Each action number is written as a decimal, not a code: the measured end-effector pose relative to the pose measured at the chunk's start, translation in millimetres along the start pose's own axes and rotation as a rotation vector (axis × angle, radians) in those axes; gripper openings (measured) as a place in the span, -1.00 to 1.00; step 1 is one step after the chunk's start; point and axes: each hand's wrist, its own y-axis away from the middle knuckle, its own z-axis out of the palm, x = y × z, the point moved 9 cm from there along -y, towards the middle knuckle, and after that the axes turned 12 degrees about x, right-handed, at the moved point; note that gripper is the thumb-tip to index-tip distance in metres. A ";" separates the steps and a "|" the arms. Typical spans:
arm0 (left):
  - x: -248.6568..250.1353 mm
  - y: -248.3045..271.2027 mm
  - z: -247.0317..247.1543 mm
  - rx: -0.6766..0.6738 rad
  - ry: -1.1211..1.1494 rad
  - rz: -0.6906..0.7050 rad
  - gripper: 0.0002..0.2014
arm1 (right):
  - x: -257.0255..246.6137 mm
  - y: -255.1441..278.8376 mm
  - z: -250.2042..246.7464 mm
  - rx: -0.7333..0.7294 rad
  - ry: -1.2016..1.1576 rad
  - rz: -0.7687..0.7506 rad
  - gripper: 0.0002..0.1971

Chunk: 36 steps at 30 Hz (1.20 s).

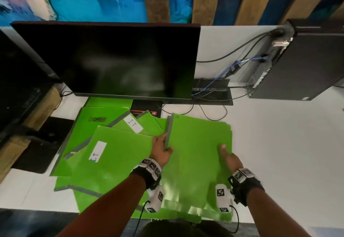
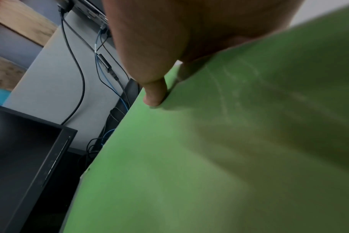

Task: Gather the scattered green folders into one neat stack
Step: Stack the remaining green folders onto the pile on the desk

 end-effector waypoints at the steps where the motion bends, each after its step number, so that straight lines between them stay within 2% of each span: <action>1: -0.2 1.1 2.5 0.000 -0.054 0.014 -0.39 | 0.5 -1.2 0.9 0.014 0.006 0.003 -0.31; 3: 1.8 2.1 2.7 -0.002 -0.116 0.044 -0.38 | 1.2 -1.1 2.1 0.029 0.035 0.019 -0.30; 5: -5.2 -2.9 -13.9 0.060 -0.138 0.020 -0.38 | 2.0 -3.4 2.8 0.036 0.056 0.027 -0.27; 8: -37.3 -11.5 -83.1 0.326 -0.256 -0.099 -0.36 | 2.1 -5.8 1.6 0.044 0.078 0.017 -0.25; 10: -73.8 0.2 -146.4 0.515 -0.373 -0.308 -0.25 | 2.1 -5.3 0.6 0.054 0.086 0.016 -0.25; 11: -95.2 16.2 -178.2 0.604 -0.411 -0.470 -0.19 | 2.6 -4.9 0.3 0.060 0.089 0.019 -0.25; 13: -141.1 51.9 -220.7 0.675 -0.439 -0.769 -0.10 | 1.6 -2.3 -1.3 0.080 0.103 0.016 -0.24; 14: -163.8 66.7 -227.0 0.682 -0.348 -0.872 -0.08 | 1.2 -1.7 -2.2 0.088 0.113 0.013 -0.23; 16: -199.8 80.6 -216.2 0.627 -0.025 -0.954 -0.09 | 1.3 -1.5 -2.3 0.096 0.125 0.006 -0.20; 17: -208.4 84.0 -210.2 0.595 0.067 -0.959 -0.10 | 0.5 -0.6 -1.7 0.094 0.123 0.001 -0.20; 19: -211.4 86.0 -205.4 0.579 0.116 -0.942 -0.10 | -0.1 1.0 -1.9 0.090 0.110 0.004 -0.21; 21: -197.1 91.4 -212.6 0.608 -0.013 -0.951 -0.12 | -0.6 2.5 -3.1 0.089 0.106 0.011 -0.22; 22: -190.4 94.6 -222.8 0.644 -0.128 -0.975 -0.11 | -1.3 3.7 -3.4 0.087 0.109 0.010 -0.22; 24: -169.7 96.3 -238.7 0.756 -0.189 -0.986 -0.07 | -3.1 5.8 -3.2 0.086 0.111 0.001 -0.22; 26: -158.1 91.7 -247.9 0.903 0.029 -0.928 -0.14 | -3.3 7.4 -3.2 0.089 0.114 -0.001 -0.22; 28: -150.8 77.1 -257.2 0.983 0.296 -0.765 -0.25 | -3.6 9.7 -3.7 0.091 0.111 -0.001 -0.22; 30: -137.8 57.9 -277.4 0.973 0.369 -0.574 -0.33 | -3.6 11.0 -3.8 0.086 0.105 0.005 -0.22; 33: -113.5 18.1 -312.9 0.891 0.317 -0.320 -0.38 | -3.3 11.4 -4.1 0.081 0.090 0.006 -0.23; 36: -92.0 -26.8 -326.5 0.635 0.218 -0.207 -0.36 | -1.3 9.6 -3.2 0.085 0.076 0.014 -0.23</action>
